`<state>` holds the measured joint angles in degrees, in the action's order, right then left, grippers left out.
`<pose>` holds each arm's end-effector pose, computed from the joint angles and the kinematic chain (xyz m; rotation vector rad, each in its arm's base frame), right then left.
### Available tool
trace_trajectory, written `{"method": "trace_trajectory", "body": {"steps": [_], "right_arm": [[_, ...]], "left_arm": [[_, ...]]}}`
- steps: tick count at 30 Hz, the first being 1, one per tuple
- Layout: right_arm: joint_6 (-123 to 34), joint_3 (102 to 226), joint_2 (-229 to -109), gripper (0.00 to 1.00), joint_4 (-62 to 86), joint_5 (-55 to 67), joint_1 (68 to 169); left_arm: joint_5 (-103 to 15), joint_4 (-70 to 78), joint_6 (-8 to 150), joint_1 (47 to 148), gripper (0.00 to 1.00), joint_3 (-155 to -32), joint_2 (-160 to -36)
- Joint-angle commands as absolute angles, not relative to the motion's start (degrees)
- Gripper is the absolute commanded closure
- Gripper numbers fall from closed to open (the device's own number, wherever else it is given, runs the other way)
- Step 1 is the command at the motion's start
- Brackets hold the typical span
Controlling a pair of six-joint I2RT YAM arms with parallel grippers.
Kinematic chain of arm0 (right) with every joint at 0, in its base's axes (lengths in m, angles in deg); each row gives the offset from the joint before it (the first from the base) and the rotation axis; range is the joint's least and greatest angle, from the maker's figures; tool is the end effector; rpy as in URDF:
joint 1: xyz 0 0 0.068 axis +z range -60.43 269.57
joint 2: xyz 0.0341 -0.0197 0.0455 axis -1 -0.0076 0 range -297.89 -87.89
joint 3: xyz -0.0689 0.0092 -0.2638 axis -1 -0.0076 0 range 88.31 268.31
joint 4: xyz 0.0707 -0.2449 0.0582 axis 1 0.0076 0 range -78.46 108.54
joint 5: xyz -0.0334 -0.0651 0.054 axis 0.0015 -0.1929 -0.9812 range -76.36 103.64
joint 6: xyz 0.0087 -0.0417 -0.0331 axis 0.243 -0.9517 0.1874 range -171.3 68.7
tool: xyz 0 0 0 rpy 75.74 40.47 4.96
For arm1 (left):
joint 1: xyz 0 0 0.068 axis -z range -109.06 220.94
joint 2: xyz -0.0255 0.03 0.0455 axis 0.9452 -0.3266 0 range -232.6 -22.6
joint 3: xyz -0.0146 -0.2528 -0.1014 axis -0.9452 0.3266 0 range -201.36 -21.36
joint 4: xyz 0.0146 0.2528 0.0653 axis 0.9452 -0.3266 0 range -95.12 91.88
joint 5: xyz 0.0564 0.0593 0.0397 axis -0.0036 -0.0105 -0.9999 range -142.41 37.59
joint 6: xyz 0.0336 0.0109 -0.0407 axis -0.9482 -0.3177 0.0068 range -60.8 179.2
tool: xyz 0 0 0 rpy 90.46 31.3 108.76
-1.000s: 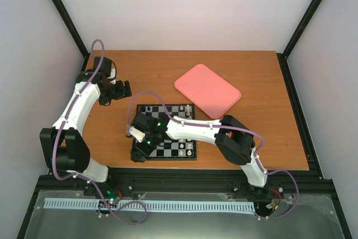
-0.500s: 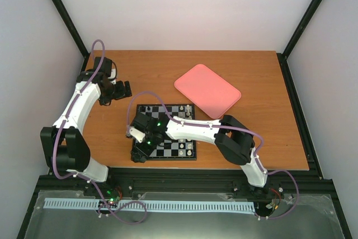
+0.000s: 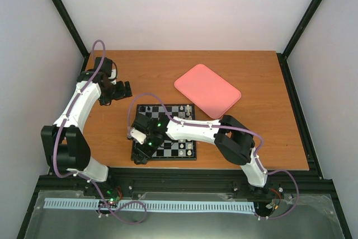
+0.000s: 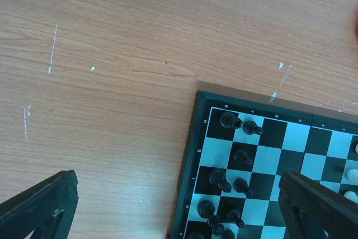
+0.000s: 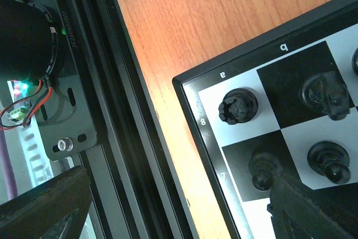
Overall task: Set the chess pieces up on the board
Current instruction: Adjust the chess piece on the chessboard, then reset both arms
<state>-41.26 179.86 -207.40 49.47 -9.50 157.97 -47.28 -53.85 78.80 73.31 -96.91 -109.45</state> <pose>0.1482 0.4125 0.1839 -1.5488 2.5089 0.8649 0.3000 -0.0156 0.2871 -0.3879 2.7287 -0.2281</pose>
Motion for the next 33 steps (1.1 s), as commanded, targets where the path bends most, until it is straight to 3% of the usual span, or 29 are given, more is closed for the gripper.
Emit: {"method": "trace_trajectory", "body": {"steps": [1, 19, 33], "right_arm": [[-42.1, 180.0, -205.8, 0.0, 50.3, -9.0, 158.3], [-43.3, 189.0, -200.1, 0.0, 58.5, -1.5, 156.7], [-34.5, 188.8, -190.1, 0.0, 65.6, 10.7, 136.0]], "left_arm": [[-47.4, -53.6, 77.7, 73.2, 0.0, -97.6, -109.7], [-47.3, -55.7, 78.4, 73.1, 0.0, -101.8, -110.3], [-42.8, -59.4, 81.0, 73.1, 0.0, -109.8, -110.2]]}}
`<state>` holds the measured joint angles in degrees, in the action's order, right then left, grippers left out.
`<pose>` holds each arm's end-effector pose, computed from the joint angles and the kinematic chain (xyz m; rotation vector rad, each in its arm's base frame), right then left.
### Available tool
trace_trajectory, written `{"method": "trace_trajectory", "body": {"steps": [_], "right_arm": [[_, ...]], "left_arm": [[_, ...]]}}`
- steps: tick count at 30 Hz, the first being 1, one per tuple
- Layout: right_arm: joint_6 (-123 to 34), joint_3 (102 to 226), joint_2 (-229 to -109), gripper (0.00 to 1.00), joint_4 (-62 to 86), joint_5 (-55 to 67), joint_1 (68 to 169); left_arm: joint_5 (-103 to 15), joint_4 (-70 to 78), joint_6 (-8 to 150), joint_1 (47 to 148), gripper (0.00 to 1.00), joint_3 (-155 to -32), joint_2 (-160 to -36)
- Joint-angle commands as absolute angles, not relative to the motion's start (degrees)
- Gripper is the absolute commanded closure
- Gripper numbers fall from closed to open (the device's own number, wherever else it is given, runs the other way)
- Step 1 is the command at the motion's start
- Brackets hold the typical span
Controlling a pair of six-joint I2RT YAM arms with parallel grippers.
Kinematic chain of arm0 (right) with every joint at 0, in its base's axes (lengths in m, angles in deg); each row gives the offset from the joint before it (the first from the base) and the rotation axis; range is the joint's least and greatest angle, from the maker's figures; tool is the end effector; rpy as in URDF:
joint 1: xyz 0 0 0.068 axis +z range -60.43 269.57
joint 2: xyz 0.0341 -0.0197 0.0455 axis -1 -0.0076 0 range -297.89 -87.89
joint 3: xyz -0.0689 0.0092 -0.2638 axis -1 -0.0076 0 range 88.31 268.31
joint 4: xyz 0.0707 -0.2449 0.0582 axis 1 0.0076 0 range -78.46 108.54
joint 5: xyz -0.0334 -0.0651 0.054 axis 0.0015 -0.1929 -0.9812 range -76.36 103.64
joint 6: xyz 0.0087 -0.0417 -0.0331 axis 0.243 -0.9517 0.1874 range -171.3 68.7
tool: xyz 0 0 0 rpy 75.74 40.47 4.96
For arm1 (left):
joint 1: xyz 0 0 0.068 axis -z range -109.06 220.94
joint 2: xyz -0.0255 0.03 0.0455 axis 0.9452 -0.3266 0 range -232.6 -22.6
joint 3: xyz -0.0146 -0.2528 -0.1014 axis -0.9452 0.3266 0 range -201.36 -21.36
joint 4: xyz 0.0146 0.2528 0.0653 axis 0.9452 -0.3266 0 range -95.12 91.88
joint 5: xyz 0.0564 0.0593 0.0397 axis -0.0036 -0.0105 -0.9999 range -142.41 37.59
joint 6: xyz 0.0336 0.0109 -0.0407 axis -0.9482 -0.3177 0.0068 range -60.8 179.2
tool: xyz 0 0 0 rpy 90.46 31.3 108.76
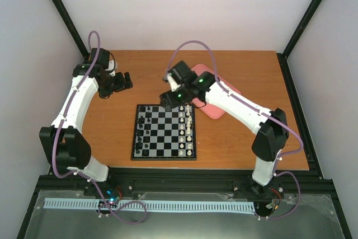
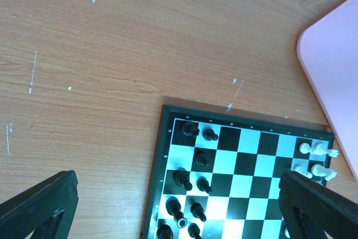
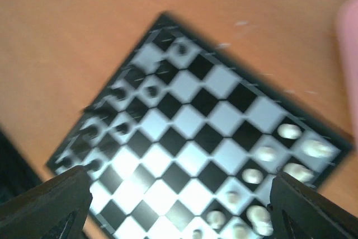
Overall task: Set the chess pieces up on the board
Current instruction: Reset both arms
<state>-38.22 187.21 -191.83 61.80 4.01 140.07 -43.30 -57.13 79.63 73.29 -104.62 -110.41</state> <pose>0.2466 0.3086 0.3182 -0.9143 2.4820 0.6244 0.3072 -0.0183 0.3199 -0.3743 2.6751 -0.3364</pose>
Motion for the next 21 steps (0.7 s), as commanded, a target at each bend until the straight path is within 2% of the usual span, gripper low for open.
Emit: {"method": "trace_trajectory", "body": {"steps": [1, 5, 9, 21], "right_arm": [[-34.2, 189.2, -189.8, 0.0, 66.0, 12.3, 135.0], [-33.9, 190.7, -188.1, 0.0, 67.3, 17.3, 133.0], [-33.6, 190.7, -187.2, 0.0, 68.1, 17.2, 132.1], [-32.6, 190.6, -186.3, 0.0, 69.2, 16.2, 131.4]], "left_arm": [[-43.6, -59.8, 81.2, 73.1, 0.0, -110.4, -110.1], [-48.1, -60.5, 82.4, 73.1, 0.0, -111.0, -108.9], [-51.0, -61.1, 84.2, 73.1, 0.0, -110.7, -107.7], [-51.2, -61.6, 86.9, 73.1, 0.0, -111.1, -107.3]]}}
